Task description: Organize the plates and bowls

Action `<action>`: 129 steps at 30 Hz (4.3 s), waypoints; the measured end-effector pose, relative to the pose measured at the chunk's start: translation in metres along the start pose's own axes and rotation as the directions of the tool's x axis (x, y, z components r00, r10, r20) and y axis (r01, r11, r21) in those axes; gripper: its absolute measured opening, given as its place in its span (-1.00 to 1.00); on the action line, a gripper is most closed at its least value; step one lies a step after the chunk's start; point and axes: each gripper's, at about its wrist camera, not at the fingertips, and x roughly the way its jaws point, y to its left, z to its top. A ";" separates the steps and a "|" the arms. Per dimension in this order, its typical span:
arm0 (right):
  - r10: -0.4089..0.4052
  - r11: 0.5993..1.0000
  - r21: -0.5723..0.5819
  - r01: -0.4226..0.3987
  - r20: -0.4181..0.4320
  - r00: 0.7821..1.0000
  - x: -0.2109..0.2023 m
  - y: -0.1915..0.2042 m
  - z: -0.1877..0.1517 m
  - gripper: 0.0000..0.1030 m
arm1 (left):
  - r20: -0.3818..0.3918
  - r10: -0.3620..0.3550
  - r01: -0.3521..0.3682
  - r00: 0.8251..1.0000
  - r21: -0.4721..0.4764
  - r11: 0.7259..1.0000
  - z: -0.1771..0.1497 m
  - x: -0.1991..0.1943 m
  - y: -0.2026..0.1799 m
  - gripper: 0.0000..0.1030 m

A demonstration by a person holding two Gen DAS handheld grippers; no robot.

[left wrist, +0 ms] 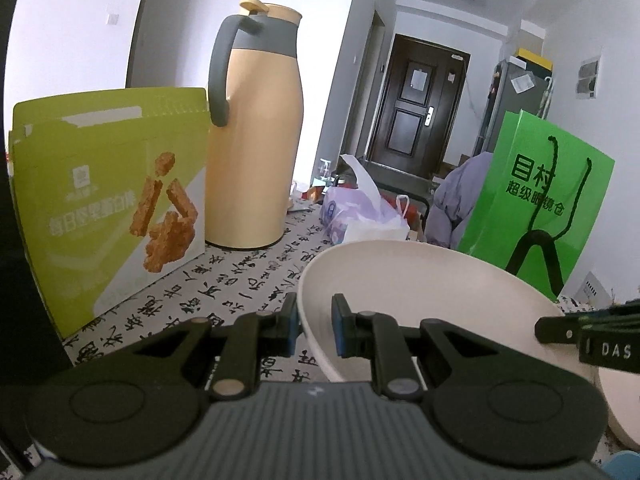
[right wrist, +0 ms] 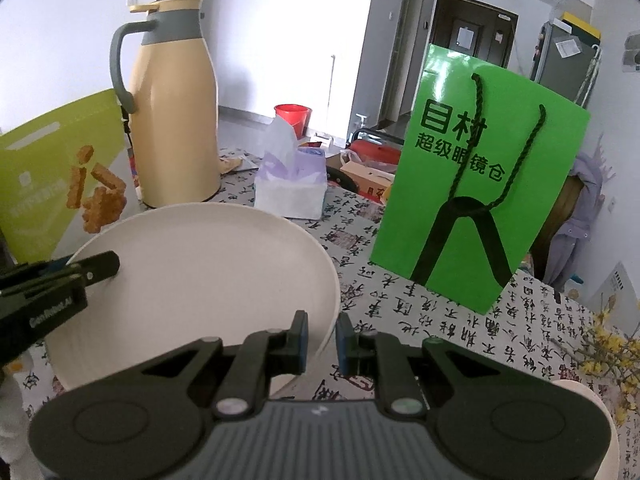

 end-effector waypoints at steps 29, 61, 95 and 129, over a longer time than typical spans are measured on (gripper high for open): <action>0.013 0.998 0.056 -0.016 0.050 0.999 -0.056 -0.012 -0.019 -0.72 | 0.050 -0.016 0.015 0.999 0.019 1.000 0.004 -0.061 -0.020 -0.68; 0.002 0.997 0.079 -0.011 0.117 0.993 -0.140 -0.019 -0.059 -0.72 | 0.099 -0.020 0.016 0.995 0.041 0.999 -0.009 -0.147 -0.041 -0.68; -0.018 0.988 0.154 -0.012 0.193 0.981 -0.223 -0.071 -0.120 -0.72 | 0.152 -0.052 0.032 0.987 0.126 0.991 -0.033 -0.215 -0.103 -0.67; -0.102 0.965 0.261 0.034 0.249 0.963 -0.301 -0.129 -0.195 -0.72 | 0.133 -0.175 0.145 0.975 0.209 0.967 -0.081 -0.260 -0.165 -0.67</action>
